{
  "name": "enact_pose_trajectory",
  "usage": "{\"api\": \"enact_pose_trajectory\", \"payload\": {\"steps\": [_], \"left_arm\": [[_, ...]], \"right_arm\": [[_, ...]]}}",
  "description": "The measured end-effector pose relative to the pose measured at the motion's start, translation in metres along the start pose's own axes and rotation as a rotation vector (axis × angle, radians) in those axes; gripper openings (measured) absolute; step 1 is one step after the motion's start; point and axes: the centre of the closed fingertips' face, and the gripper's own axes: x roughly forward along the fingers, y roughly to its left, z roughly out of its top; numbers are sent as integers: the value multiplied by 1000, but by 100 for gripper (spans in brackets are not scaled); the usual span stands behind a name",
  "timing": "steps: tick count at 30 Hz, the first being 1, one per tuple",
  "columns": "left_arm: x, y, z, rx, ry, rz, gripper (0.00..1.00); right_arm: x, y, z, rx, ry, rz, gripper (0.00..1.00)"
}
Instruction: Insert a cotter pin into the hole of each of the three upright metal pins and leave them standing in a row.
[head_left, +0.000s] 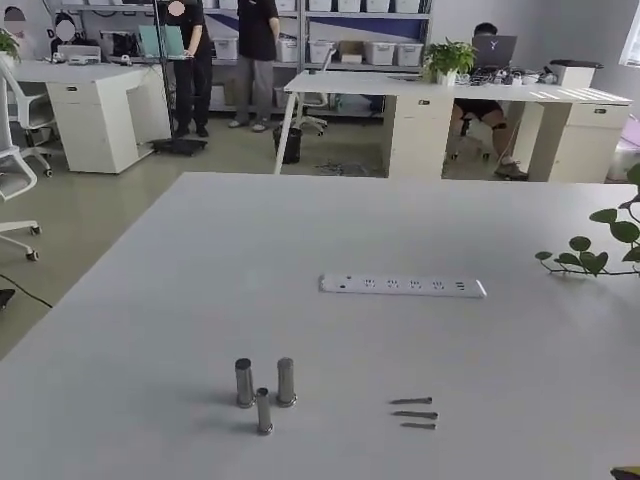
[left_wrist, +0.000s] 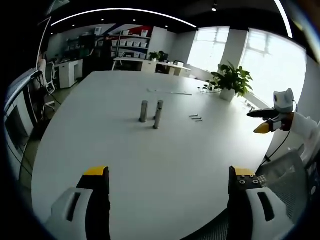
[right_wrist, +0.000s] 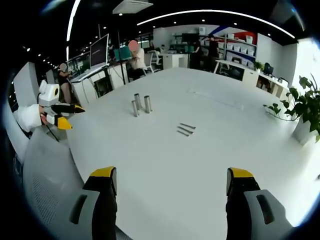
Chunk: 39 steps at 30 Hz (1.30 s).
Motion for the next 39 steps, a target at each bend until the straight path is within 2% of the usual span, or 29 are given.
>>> {"api": "enact_pose_trajectory", "payload": {"steps": [8, 16, 19, 22, 25, 27, 31, 35, 39], "left_arm": [[4, -4, 0, 3, 7, -15, 99], [6, -7, 1, 12, 11, -19, 99], [5, -3, -3, 26, 23, 4, 99], [4, 0, -2, 26, 11, 13, 99], [2, -1, -2, 6, 4, 1, 100], [2, 0, 1, 21, -6, 4, 100], [3, -1, 1, 26, 4, -8, 100], [4, -4, 6, 49, -22, -18, 100], [8, -10, 3, 67, -10, -44, 100]], "right_arm": [[0, -4, -8, 14, 19, -9, 88], [-3, -8, -5, 22, 9, -29, 89], [-4, -8, -6, 20, 11, -28, 89], [-4, -7, -5, 21, 8, -24, 89], [-3, -7, -5, 20, 10, -23, 89], [-1, -7, -5, 21, 12, -24, 89], [0, -5, -5, 19, 17, -15, 89], [0, -3, -4, 13, 17, -9, 89], [1, -4, -3, 10, 19, -8, 89]]}}
